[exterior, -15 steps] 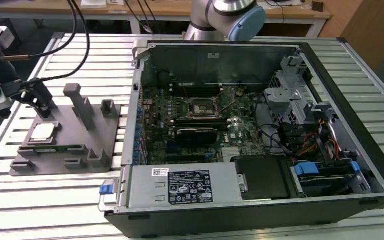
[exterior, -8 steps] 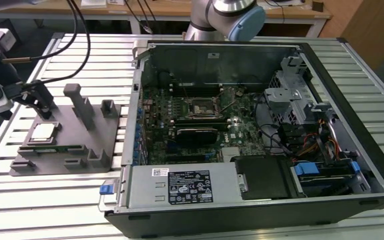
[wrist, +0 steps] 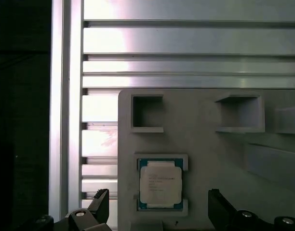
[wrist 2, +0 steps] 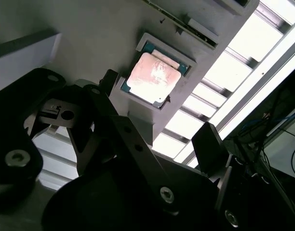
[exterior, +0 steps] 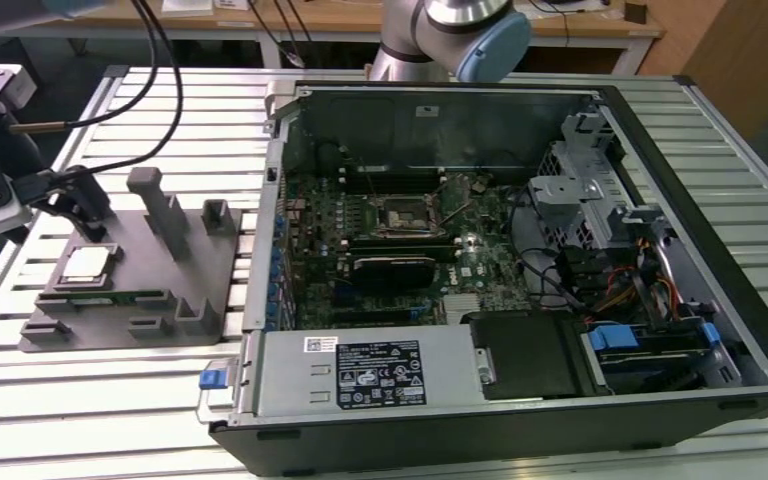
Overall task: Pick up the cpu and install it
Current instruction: 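Pick up the cpu and move it towards the insertion slot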
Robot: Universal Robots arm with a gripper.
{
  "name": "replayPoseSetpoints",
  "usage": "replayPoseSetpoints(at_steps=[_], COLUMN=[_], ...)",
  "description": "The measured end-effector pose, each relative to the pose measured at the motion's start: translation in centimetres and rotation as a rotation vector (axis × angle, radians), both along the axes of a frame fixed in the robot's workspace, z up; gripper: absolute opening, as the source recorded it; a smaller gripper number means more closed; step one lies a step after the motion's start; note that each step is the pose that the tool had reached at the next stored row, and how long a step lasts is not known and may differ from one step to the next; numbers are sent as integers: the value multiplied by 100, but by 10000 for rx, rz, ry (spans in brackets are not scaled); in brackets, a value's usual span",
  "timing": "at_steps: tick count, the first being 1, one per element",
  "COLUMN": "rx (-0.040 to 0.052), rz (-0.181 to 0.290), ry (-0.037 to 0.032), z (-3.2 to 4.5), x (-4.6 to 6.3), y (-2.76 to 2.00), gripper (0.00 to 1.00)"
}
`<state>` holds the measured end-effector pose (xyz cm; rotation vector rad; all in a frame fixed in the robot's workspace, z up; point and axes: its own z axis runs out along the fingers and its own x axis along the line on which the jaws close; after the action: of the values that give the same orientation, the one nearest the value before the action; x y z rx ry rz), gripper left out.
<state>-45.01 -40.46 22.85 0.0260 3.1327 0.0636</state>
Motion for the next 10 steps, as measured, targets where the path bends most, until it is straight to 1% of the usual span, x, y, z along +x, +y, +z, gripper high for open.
replayPoseSetpoints(at_steps=[10], rx=[0], rz=[23], ry=[3], z=[-174], x=[0], y=[-5], gripper=[89])
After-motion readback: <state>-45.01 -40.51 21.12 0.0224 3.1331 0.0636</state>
